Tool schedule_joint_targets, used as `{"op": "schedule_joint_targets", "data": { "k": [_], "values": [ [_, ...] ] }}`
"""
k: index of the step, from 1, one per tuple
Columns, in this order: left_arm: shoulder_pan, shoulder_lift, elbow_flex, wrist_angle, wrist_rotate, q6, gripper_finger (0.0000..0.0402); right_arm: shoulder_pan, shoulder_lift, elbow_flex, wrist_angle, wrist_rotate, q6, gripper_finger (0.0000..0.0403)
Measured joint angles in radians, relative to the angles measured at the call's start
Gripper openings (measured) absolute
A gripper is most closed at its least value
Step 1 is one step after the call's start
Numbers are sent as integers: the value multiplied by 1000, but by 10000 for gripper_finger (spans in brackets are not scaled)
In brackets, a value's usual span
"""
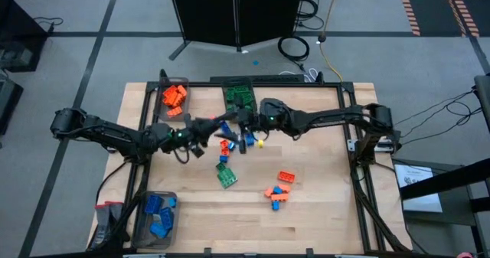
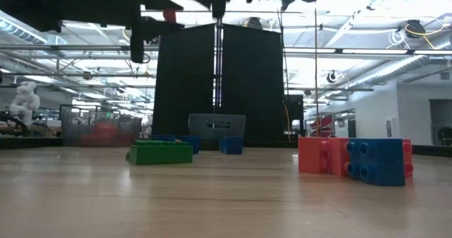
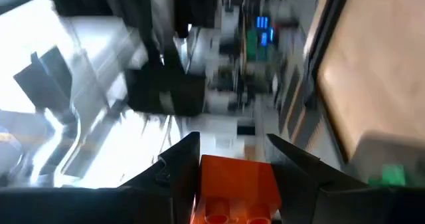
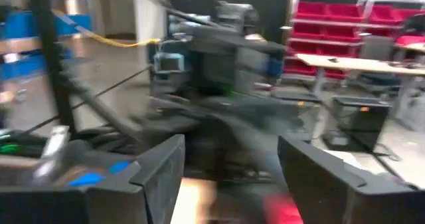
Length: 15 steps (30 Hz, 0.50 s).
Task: Sort blocks
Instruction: Put the orange game piece into the top left black transparent bin
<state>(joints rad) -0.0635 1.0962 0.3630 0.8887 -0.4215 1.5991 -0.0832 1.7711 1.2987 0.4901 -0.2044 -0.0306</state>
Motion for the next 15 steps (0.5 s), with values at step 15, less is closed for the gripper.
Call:
{"op": "schedule_joint_targets", "data": {
  "k": [15],
  "values": [
    [181, -2, -20, -51, -493, -507, 159, 24, -245, 0, -443, 20, -39, 221]
  ]
}}
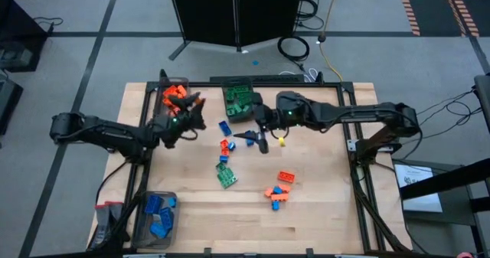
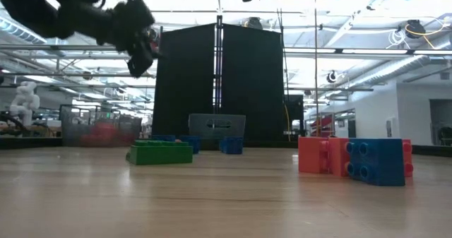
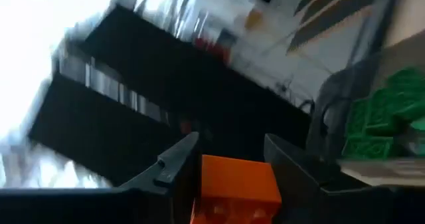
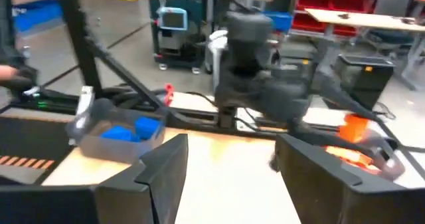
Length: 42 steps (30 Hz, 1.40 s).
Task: Sort blocks
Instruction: Put the orange game piece into the top left black transparent bin
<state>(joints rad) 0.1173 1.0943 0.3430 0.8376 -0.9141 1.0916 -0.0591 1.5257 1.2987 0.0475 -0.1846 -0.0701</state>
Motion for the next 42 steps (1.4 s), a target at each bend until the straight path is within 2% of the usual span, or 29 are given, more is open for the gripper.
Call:
{"op": "schedule_joint_targets", "data": {
  "k": [2, 5, 8, 12, 15, 17, 21, 25, 30, 32, 35, 38, 42],
  "values": [
    [78, 0, -18, -13, -28, -159, 159, 16, -11, 0, -17, -4, 6, 218],
    [203, 0, -51, -13, -80, -310, 159, 42, -16, 0, -52, -5, 21, 217],
    [322, 0, -89, -12, -89, -482, 159, 72, -16, 0, -82, 1, 33, 217],
    [438, -1, -129, -18, -24, -730, 159, 108, -16, 0, -128, -4, 33, 217],
    [496, -1, -149, -32, 23, -849, 159, 125, -15, 0, -145, -1, 33, 217],
    [521, -1, -149, -83, 76, -874, 159, 134, -15, 0, -162, 2, 33, 217],
    [537, -1, -149, -184, 262, -875, 160, 142, -13, 0, -279, 38, 36, 217],
    [537, -1, -149, -222, 331, -837, 176, 139, -11, -2, -436, 141, 88, 217],
    [537, -1, -149, -217, 296, -745, 232, 141, 8, -6, -574, 212, 160, 217],
    [538, -1, -149, -217, 236, -744, 260, 140, 12, -23, -569, 213, 184, 217],
    [537, -1, -149, -226, 199, -751, 304, 140, 13, -69, -556, 212, 208, 217],
    [515, -3, -149, -244, 211, -828, 333, 140, 13, -126, -545, 214, 244, 217],
    [465, -17, -149, -240, 288, -906, 342, 140, 13, -231, -493, 214, 328, 217]
  ]
}}
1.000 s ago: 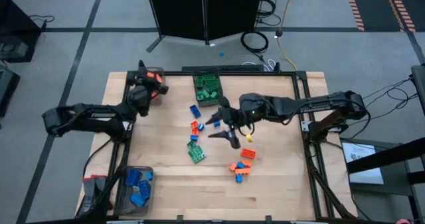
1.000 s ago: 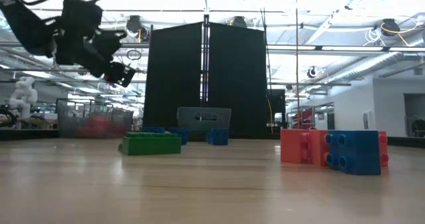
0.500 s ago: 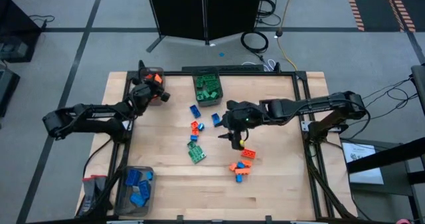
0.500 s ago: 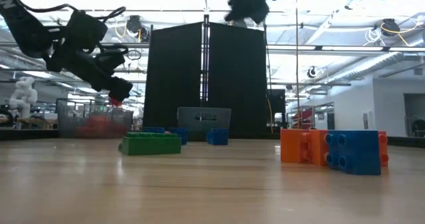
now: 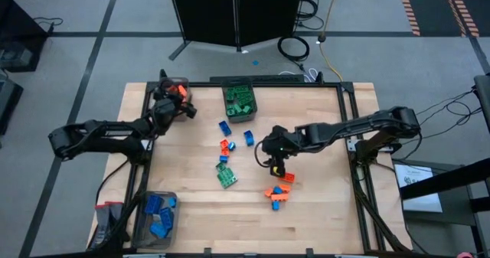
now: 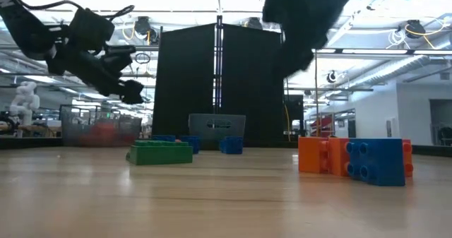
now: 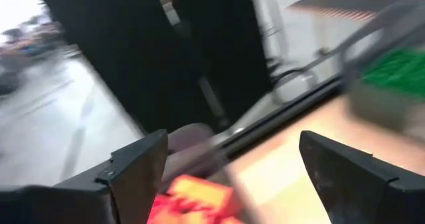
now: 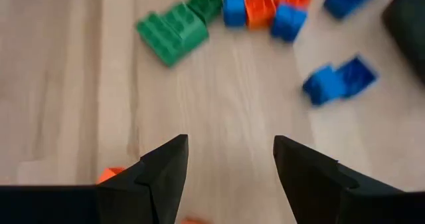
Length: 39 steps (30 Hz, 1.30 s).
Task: Sort blocks
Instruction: Put the orange game piece into the top left black transparent bin
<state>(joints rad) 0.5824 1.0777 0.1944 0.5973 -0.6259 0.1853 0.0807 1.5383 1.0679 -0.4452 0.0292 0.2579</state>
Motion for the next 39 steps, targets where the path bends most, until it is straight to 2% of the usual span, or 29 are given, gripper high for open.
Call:
{"op": "schedule_joint_targets", "data": {
  "k": [4, 9, 16, 23, 29, 39],
  "values": [
    [-61, -45, 7, 6, 118, -46, 342, 15, 0, -105, 55, -2, 116, 217],
    [-137, -99, 28, 9, 215, -74, 342, 70, 0, -162, -14, -7, 244, 217],
    [-197, -125, 31, 15, 223, -75, 342, 146, 0, -164, -38, -1, 337, 217],
    [-235, -125, 31, 14, 232, -74, 342, 197, 0, -164, -92, 129, 359, 217],
    [-253, -125, 31, 14, 231, -74, 342, 196, 0, -173, -89, 136, 360, 217],
    [-263, -125, 31, 14, 231, -74, 342, 196, 1, -272, -11, 119, 436, 217]
  ]
}}
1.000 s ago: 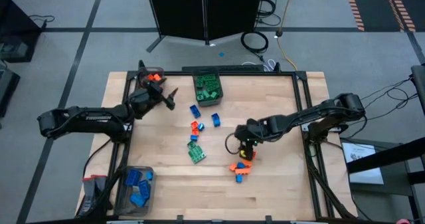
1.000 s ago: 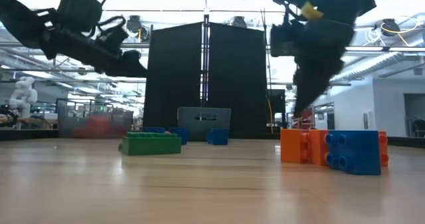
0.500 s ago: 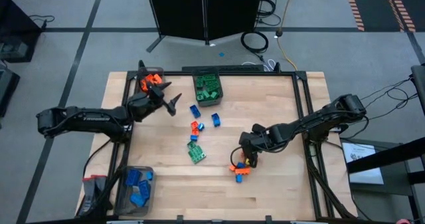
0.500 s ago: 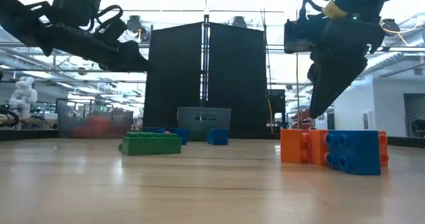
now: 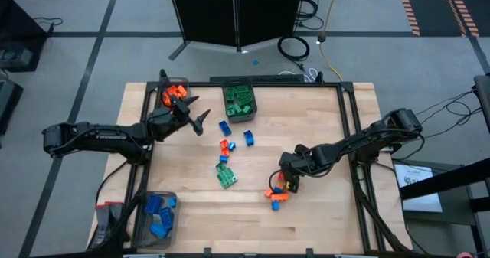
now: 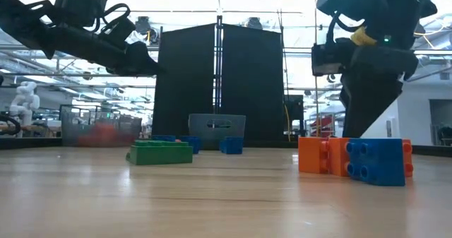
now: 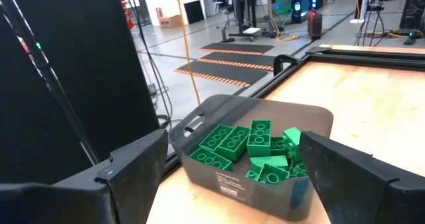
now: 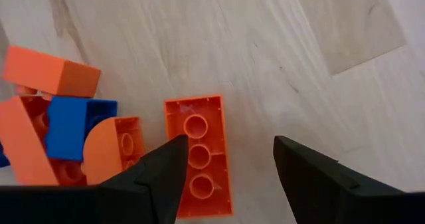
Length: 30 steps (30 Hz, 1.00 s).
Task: Sort blocks
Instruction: Put the orange game piece into the top left black transparent bin
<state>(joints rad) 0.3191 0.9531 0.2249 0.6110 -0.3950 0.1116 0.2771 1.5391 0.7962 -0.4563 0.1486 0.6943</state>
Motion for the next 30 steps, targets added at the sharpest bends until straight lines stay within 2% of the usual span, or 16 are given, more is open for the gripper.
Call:
{"op": "schedule_joint_targets", "data": {
  "k": [16, 21, 25, 30],
  "values": [
    [0, 0, 0, 0, -1, 0, 342, 37, 0, -36, 37, -21, 27, 217],
    [0, 0, 0, 0, -2, 0, 342, 32, 0, -37, 68, 62, 24, 217],
    [0, 0, 0, 0, -2, 0, 342, 19, 0, -37, 68, 64, -34, 213],
    [0, 0, 0, 0, -2, 0, 342, -23, -11, -38, 109, 117, -115, 211]
  ]
}}
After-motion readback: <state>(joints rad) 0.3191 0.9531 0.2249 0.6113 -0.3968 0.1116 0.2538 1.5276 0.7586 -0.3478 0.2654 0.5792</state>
